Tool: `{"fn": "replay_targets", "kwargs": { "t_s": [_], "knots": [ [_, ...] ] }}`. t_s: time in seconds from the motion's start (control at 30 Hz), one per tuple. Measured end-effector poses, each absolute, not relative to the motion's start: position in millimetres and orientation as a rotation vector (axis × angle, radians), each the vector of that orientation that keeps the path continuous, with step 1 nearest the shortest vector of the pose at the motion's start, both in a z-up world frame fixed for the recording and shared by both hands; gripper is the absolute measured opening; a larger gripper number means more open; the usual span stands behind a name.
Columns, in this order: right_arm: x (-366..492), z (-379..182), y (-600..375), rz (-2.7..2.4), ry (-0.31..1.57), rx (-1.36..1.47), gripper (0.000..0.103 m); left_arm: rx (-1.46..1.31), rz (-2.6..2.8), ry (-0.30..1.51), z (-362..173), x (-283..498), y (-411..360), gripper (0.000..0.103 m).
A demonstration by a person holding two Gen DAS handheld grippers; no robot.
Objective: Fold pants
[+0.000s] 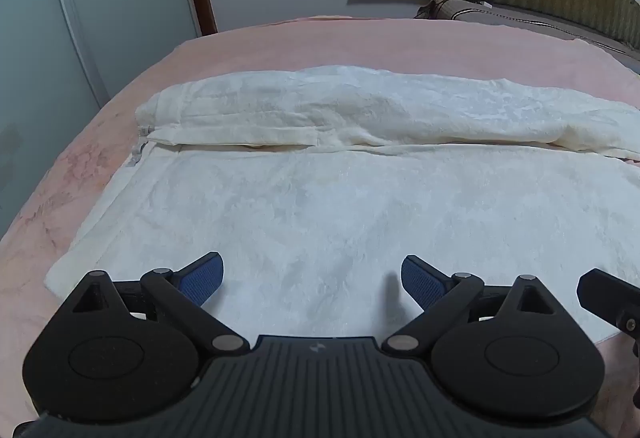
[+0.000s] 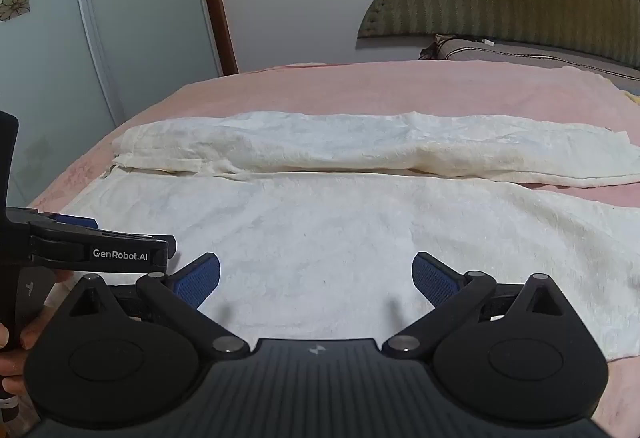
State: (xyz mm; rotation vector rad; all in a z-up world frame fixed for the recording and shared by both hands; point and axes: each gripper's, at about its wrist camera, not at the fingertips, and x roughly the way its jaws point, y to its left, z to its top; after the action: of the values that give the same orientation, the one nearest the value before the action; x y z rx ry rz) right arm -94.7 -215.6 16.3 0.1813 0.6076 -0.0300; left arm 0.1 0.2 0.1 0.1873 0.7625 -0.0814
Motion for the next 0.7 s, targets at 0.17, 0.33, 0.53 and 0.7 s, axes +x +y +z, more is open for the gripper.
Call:
{"fn": "replay_targets", "kwargs": {
  "t_s": [0.17,0.33,0.53,0.7],
  "knots": [
    [-96,18,-216,-0.038,0.612,0.17,0.103,0.189,-0.083,0.761,1,0,0,0.097],
    [-96,9,-221,-0.069,0.622,0.183,0.103,0.182,-0.084,0.76,-2,-6,2,0.096],
    [-91,9,-225,-0.168,0.669,0.195,0.103,0.185,-0.083,0.745,-1,-7,1,0.095],
    [-89,4,-230,-0.208,0.683,0.195,0.103,0.199,-0.089,0.734,0,-10,-1,0.096]
  ]
}}
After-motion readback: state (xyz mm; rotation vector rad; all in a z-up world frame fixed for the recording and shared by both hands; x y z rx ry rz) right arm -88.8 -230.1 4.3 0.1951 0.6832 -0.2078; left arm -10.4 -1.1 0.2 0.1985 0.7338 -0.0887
